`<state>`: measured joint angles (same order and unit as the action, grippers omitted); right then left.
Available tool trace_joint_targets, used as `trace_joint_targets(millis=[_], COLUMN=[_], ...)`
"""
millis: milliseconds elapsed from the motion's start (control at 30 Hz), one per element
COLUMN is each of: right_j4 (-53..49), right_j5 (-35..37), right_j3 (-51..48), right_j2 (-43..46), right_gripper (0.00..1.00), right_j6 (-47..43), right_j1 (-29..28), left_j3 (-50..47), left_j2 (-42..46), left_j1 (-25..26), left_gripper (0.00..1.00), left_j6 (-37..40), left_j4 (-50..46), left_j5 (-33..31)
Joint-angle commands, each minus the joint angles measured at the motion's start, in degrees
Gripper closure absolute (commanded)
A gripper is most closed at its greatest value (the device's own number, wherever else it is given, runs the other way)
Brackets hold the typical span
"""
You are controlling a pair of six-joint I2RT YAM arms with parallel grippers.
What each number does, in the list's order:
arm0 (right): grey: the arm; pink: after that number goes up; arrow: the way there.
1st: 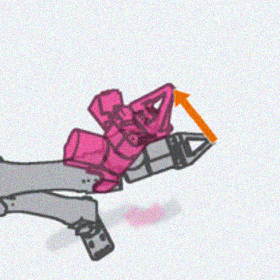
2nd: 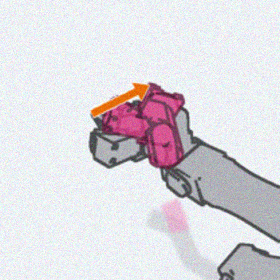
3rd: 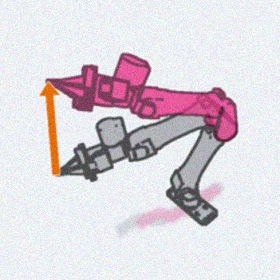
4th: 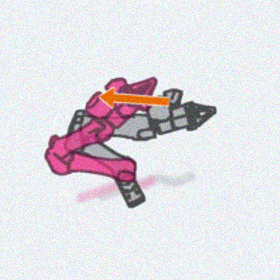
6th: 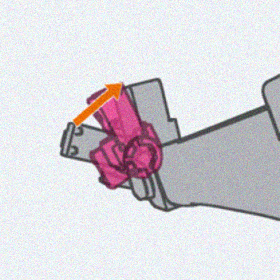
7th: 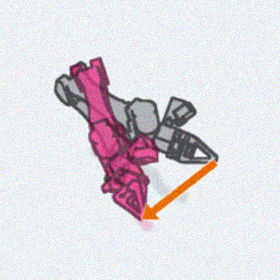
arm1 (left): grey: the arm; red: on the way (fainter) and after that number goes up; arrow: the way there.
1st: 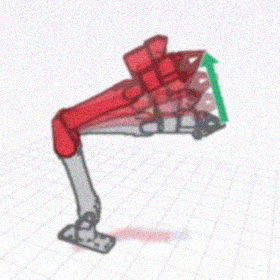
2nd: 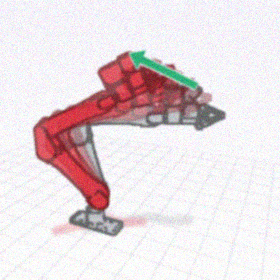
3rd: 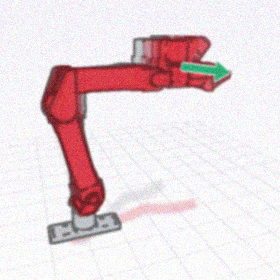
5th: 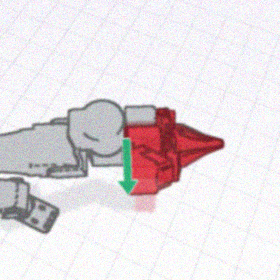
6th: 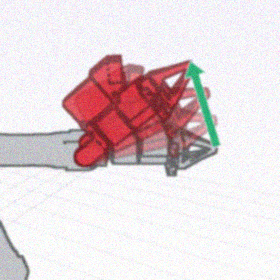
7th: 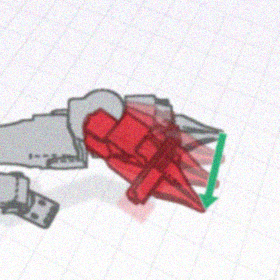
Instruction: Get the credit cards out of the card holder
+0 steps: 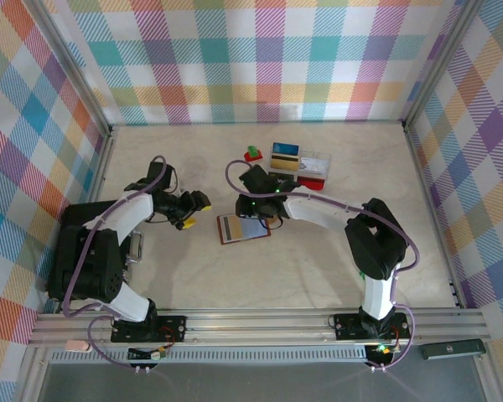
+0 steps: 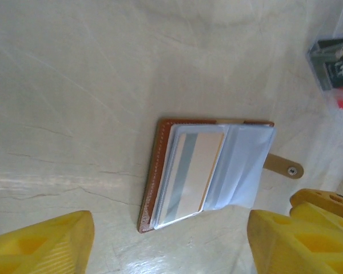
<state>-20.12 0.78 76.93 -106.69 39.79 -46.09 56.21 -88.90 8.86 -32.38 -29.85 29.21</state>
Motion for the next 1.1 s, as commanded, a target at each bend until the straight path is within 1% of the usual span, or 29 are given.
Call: trace_joint_targets(millis=[0, 100, 267, 467, 567, 767, 1067], right_j4=[5.4, 6.0, 6.2, 7.2, 7.3, 7.3, 8.2], right_j5=[-9.4, -12.3, -13.3, -15.2, -15.6, -16.3, -18.0], right_j3=[-1.7, -2.1, -3.1, -3.7, -3.7, -3.7, -3.4], right_j2=[-0.7, -1.9, -3.2, -4.9, -5.4, -6.1, -7.2], right_gripper=[0.73, 0.77, 0.79, 0.8, 0.8, 0.81, 0.82], right_j6=[0.3, 0.1, 0.5, 1.2, 1.4, 1.6, 1.7], right_j1=[1.4, 2.1, 3.3, 4.2, 4.4, 5.0, 5.2], left_j3=[1.2, 1.6, 1.9, 3.0, 3.7, 4.4, 4.0], left_j2=[-2.1, -4.2, -6.8, -9.4, -10.7, -12.5, -13.9], left_j1=[3.5, 6.2, 8.3, 9.5, 9.9, 10.2, 10.2], left_gripper=[0.36, 0.47, 0.65, 0.77, 0.82, 0.88, 0.91], left_j6=[-0.9, -1.9, -3.0, -2.6, -2.3, -1.8, -1.1], left_j4=[-0.2, 1.0, 3.0, 3.1, 3.0, 3.0, 2.6], left_j5=[-1.9, -2.0, -1.9, -0.7, -0.7, -0.6, -1.7])
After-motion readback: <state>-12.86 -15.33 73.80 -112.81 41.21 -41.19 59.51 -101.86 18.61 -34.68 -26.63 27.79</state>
